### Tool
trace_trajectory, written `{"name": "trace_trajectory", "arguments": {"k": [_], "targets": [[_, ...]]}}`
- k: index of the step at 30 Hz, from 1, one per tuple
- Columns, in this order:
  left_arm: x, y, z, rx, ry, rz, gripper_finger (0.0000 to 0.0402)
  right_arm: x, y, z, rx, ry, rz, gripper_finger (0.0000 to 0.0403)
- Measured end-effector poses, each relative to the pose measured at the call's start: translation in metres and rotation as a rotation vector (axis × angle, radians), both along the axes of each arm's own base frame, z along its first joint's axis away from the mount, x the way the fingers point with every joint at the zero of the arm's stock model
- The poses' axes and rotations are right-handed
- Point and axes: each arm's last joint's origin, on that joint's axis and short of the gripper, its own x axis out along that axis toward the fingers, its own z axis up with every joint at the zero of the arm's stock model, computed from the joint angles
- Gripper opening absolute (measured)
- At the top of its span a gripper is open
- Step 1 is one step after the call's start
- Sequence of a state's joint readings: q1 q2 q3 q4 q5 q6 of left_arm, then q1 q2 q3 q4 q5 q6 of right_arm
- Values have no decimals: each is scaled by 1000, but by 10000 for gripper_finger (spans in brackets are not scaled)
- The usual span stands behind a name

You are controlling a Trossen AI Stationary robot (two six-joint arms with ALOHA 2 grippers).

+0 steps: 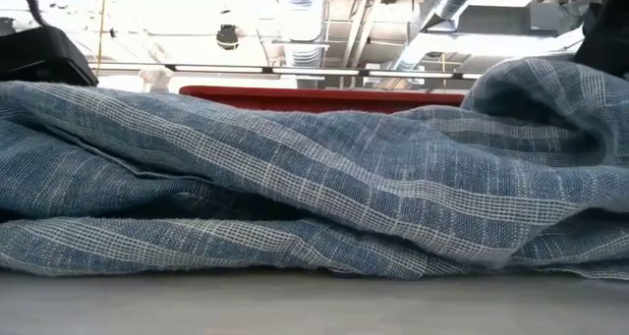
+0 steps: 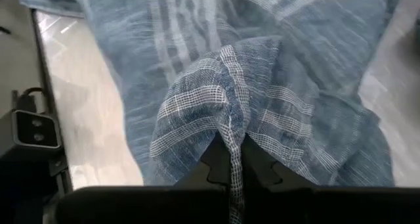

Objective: Fold Laundry from Bin
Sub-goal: Fold the blue patterned polo

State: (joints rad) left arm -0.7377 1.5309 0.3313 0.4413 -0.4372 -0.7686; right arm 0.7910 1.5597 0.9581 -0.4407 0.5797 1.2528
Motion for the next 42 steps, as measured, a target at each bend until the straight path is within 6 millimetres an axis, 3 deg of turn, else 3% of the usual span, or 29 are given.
{"name": "trace_trajectory", "arguments": {"k": [4, 8, 11, 17, 22, 28, 32, 35, 38, 42], "targets": [[1, -2, -13, -81, 71, 47, 109, 2, 2, 2, -17, -20, 38, 36], [4, -5, -13, -64, 14, 6, 34, 3, 2, 2, -25, -24, 49, 36], [7, -2, 1, 25, -79, -56, 8, 3, 1, 2, -50, -23, 74, 36], [7, 30, 44, 131, -165, 23, 2, 6, -11, 18, -154, -72, 131, 36], [-7, 57, 96, 192, -325, 41, 1, 5, -37, 57, -265, -181, 193, 36], [-44, 97, 189, 350, -432, 121, 0, 2, -89, 146, -481, -457, 137, 35], [-76, 119, 247, 431, -440, 211, 0, -16, -120, 203, -631, -599, 128, 31], [-95, 128, 282, 426, -452, 231, 0, -34, -135, 233, -664, -671, 141, 31], [-99, 128, 298, 372, -432, 193, 0, -48, -139, 246, -615, -730, 212, 30], [-72, 112, 275, 280, -266, 56, 0, -47, -123, 231, -415, -696, 393, 30]]}}
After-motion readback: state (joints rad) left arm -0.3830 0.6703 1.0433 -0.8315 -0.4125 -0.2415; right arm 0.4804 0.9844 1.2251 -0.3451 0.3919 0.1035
